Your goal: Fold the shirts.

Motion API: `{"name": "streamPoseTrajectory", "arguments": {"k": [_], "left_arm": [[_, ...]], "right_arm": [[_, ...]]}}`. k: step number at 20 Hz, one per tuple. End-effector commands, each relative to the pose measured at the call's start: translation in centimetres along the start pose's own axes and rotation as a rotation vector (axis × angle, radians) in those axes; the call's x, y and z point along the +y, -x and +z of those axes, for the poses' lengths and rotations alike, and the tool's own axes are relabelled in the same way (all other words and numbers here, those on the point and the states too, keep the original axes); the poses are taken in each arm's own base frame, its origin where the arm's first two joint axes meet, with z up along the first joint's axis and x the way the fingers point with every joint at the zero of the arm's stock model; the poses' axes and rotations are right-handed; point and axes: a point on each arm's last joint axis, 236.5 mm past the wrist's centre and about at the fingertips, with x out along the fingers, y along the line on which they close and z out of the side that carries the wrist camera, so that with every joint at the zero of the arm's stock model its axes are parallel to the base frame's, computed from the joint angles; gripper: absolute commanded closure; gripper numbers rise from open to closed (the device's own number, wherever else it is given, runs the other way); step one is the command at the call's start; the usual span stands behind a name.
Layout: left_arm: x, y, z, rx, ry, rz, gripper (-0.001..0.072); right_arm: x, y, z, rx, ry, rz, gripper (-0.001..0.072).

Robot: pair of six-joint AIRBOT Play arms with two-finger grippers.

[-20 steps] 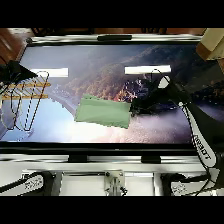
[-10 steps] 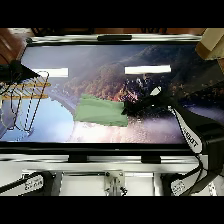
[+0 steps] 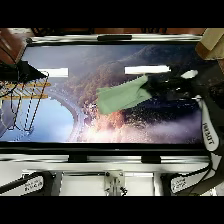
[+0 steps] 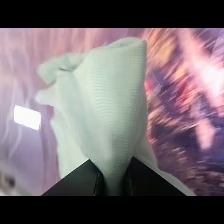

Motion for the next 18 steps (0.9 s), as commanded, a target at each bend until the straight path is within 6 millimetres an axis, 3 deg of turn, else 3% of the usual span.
{"name": "streamPoseTrajectory", "arguments": {"k": [1, 3, 6, 8, 11, 13, 18], "left_arm": [[-1.3, -0.8, -0.4, 0.021, -0.024, -0.020, 0.0669], [-2.0, -1.2, -0.7, 0.032, -0.036, -0.030, 0.0669], [-2.7, -1.6, -1.0, 0.044, -0.050, -0.040, 0.0669], [-2.9, -1.7, -1.1, 0.049, -0.055, -0.044, 0.0669], [-3.0, -1.7, -1.1, 0.050, -0.056, -0.045, 0.0669], [-3.0, -1.7, -1.1, 0.050, -0.056, -0.045, 0.0669], [-3.0, -1.7, -1.1, 0.049, -0.059, -0.045, 0.0669]], "right_arm": [[-6.4, 11.2, 4.2, -0.181, -0.128, -0.160, 0.0641], [-11.5, 17.6, 2.5, -0.196, -0.230, -0.343, 0.0641], [-17.3, 26.0, -2.4, -0.168, -0.392, -0.603, 0.0640], [-19.3, 28.7, -6.2, -0.098, -0.508, -0.683, 0.0640], [-21.0, 29.0, -13.8, 0.075, -0.657, -0.742, 0.0640], [-22.0, 28.7, -18.9, 0.102, -0.772, -0.812, 0.0641], [-22.6, 24.6, -28.7, 0.073, -0.962, -0.783, 0.0641]]}}
